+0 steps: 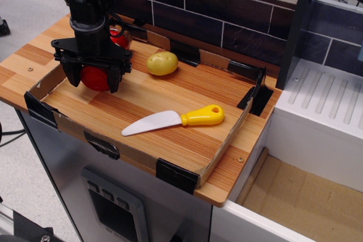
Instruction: Upright basil bottle
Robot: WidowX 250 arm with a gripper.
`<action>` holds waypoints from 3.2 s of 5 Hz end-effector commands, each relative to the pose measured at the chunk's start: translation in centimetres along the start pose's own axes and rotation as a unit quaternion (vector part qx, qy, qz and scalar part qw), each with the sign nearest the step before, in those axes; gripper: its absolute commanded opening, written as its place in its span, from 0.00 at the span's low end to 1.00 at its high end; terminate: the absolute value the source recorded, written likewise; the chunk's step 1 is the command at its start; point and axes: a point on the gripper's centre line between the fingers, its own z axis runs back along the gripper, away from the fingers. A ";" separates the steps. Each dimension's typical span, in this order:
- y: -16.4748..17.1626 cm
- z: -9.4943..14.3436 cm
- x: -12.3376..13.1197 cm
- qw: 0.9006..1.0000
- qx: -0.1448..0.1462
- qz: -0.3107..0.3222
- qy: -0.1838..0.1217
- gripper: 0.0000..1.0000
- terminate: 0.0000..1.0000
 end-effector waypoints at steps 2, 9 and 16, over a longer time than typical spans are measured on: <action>0.8 3.9 1.6 0.999 0.005 0.001 -0.046 0.00 0.00; 1.7 10.0 6.4 0.994 -0.007 0.102 -0.028 1.00 0.00; 0.4 17.3 8.4 0.994 -0.006 0.078 -0.079 1.00 1.00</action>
